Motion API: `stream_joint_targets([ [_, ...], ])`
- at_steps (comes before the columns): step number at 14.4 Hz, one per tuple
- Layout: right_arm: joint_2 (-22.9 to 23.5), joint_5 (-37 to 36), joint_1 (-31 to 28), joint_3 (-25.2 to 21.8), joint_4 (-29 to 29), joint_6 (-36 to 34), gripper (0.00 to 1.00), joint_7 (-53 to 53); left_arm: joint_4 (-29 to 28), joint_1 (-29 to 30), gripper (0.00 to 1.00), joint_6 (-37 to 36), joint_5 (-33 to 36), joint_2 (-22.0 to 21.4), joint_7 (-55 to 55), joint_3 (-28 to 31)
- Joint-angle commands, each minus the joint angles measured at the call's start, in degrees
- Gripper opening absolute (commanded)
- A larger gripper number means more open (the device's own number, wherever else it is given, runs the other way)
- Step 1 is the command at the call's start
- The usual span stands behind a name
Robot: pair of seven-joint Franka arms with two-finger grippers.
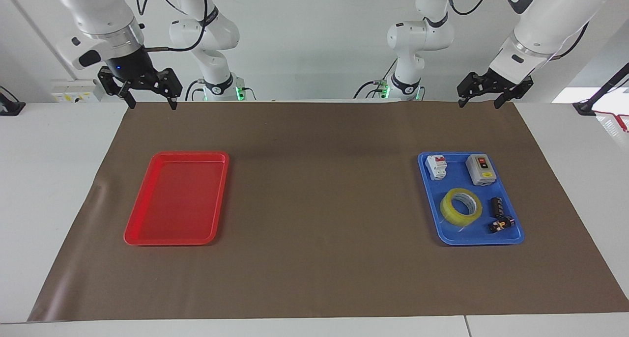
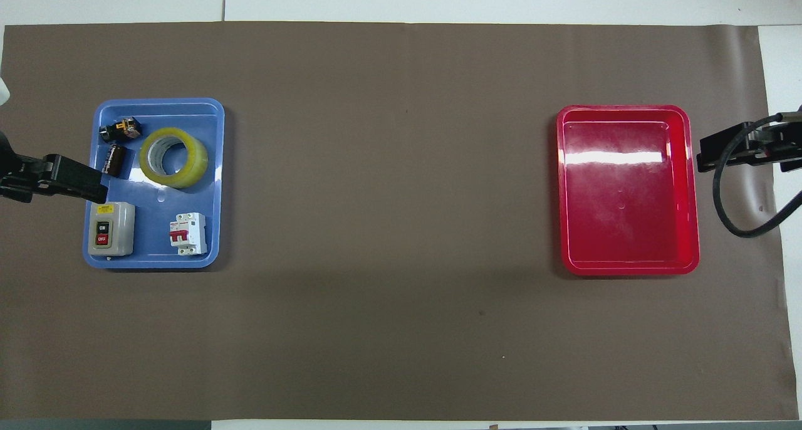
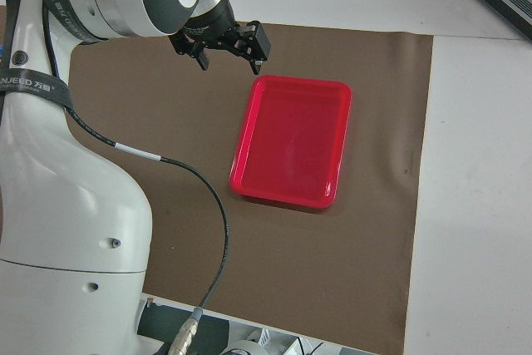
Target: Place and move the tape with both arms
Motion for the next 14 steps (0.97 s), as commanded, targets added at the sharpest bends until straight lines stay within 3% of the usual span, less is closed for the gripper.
stream_joint_targets([
  [1,-0.3,0.8,-0.6,0.1,0.0,-0.8,1.0,-1.7,-1.4,1.5,1.0,5.7,0.9,0.5,0.4,0.5],
  [7,-0.3,0.8,-0.6,0.1,0.0,-0.8,1.0,-1.7,-2.1,7.4,1.0,21.5,3.4,12.3,1.0,0.5],
  [14,-0.3,0.8,-0.7,0.1,0.0,-0.8,1.0,-1.7,-21.0,8.5,1.0,45.5,3.5,15.2,0.7,0.3],
])
